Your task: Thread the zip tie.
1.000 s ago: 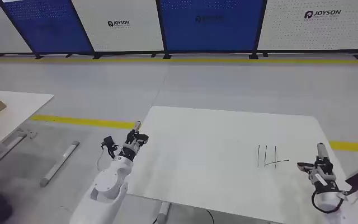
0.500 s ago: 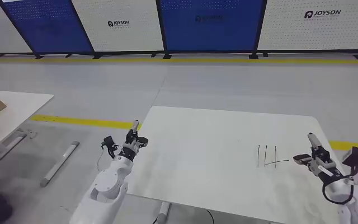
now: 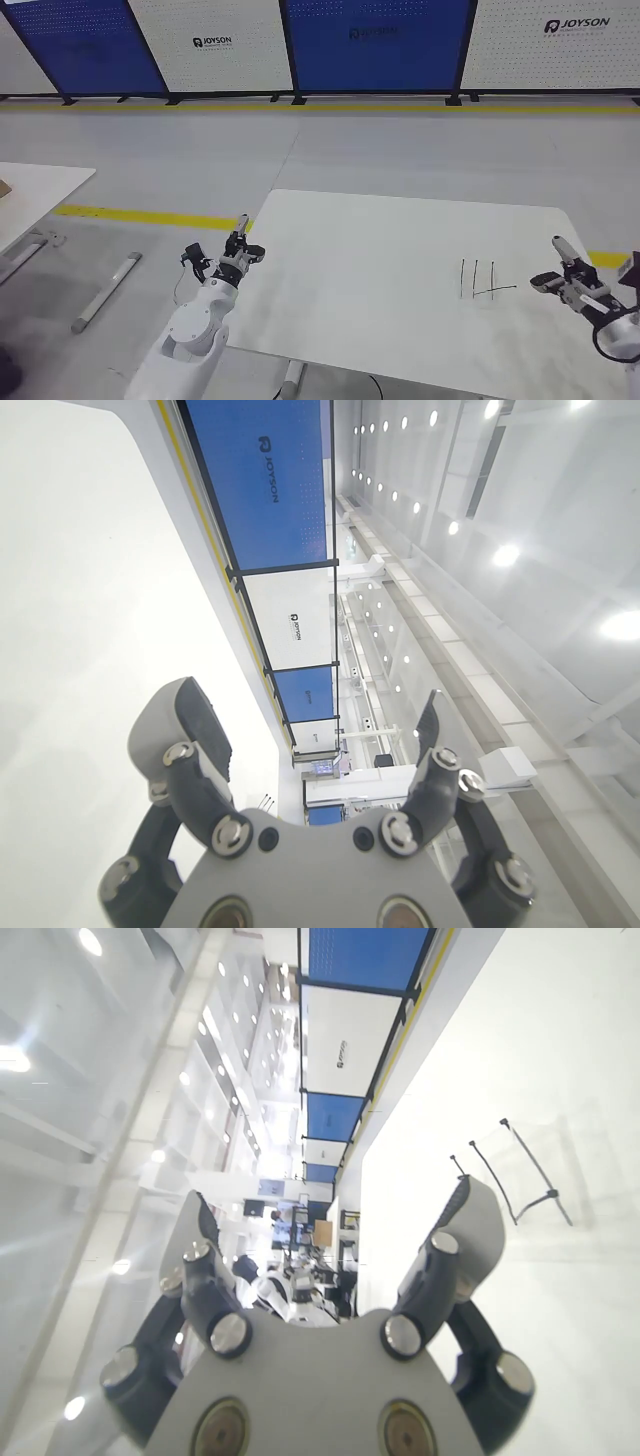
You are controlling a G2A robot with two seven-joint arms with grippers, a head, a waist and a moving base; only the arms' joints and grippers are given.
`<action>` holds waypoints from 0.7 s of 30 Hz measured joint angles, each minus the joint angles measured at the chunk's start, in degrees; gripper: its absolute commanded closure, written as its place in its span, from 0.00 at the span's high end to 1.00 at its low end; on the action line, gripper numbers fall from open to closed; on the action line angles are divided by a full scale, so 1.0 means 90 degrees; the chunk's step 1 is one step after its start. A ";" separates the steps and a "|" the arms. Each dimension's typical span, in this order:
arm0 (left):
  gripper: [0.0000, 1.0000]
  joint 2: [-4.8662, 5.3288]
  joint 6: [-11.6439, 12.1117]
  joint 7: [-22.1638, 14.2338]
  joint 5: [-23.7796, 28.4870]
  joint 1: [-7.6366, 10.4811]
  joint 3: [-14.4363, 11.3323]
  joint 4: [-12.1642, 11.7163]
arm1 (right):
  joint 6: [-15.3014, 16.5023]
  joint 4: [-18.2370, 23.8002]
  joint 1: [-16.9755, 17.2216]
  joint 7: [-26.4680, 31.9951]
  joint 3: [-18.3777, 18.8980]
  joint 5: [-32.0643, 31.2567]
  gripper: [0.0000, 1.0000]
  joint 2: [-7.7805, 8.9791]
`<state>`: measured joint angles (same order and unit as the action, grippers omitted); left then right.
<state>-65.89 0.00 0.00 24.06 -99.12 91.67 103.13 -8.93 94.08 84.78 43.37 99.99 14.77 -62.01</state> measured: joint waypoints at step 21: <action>1.00 0.0000 0.0000 0.0000 0.0000 0.0000 0.0000 0.0000 | 0.0000 -0.1352 -0.1344 0.1939 -0.0604 -0.1841 1.00 0.0269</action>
<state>-65.89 0.00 0.00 24.06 -99.12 91.67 103.13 -8.93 81.91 72.69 60.83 94.55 -1.80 -59.59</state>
